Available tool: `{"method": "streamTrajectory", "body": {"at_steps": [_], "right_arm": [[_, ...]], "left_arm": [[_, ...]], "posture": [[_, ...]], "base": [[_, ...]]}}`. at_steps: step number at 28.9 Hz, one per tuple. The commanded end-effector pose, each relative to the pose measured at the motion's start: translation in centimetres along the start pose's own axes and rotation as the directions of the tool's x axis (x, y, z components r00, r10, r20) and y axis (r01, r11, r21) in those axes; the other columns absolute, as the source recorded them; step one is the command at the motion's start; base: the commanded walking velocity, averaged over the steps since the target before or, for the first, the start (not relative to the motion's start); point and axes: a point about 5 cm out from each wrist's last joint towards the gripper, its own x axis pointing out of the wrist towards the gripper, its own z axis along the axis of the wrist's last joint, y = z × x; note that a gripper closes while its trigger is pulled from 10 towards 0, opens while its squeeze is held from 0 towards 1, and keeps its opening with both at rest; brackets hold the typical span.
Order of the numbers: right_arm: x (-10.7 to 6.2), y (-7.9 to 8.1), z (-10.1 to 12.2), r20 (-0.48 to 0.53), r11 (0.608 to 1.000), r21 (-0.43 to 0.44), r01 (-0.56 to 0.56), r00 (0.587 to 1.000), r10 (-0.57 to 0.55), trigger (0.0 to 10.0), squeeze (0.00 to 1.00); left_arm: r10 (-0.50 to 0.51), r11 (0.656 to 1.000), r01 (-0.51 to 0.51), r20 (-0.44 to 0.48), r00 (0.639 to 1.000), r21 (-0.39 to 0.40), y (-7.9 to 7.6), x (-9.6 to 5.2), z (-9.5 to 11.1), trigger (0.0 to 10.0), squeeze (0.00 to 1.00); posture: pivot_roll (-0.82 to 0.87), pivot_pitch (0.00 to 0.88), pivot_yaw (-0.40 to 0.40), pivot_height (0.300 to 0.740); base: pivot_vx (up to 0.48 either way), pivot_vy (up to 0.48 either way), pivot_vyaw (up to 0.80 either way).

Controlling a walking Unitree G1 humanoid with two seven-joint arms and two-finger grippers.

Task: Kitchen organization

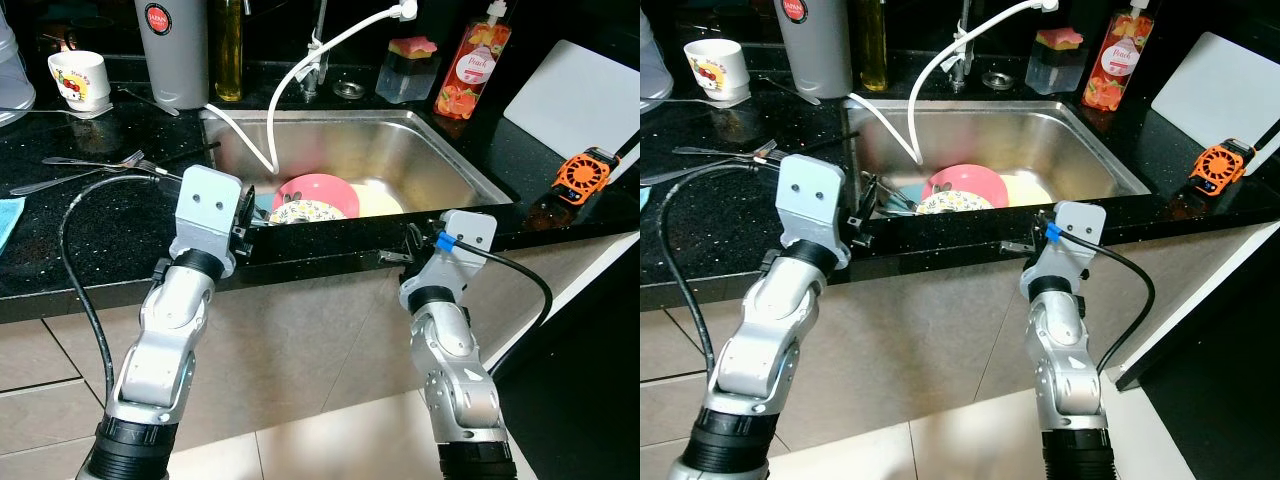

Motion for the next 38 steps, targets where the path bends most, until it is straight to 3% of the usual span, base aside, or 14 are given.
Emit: {"method": "streamTrajectory", "body": {"at_steps": [1, 30, 38], "right_arm": [[-0.03, -0.59, -0.03, -0.003, 1.0, -0.011, 0.023, 1.0, -0.023, 10.0, 0.0], [0.14, -0.48, -0.05, -0.001, 1.0, -0.013, 0.018, 1.0, -0.018, 10.0, 0.0], [0.32, -0.17, -0.09, -0.006, 1.0, -0.014, -0.006, 1.0, 0.006, 10.0, 0.0]], "left_arm": [[-0.009, 1.0, 0.009, -0.017, 1.0, -0.01, -0.39, 0.13, -0.27, 10.0, 0.0], [-0.016, 1.0, 0.016, -0.011, 1.0, -0.007, -0.48, 0.21, -0.21, 10.0, 0.0], [0.014, 1.0, -0.014, -0.01, 1.0, 0.0, 0.1, -0.16, -0.1, 10.0, 0.0]], "posture": [[0.19, 0.033, -0.104, 0.74], [0.2, 0.018, -0.102, 0.74], [0.21, 0.021, -0.125, 0.74]], "base": [[0.0, 0.0, 0.0], [0.0, 0.0, 0.0], [0.0, 0.0, 0.0]]}}
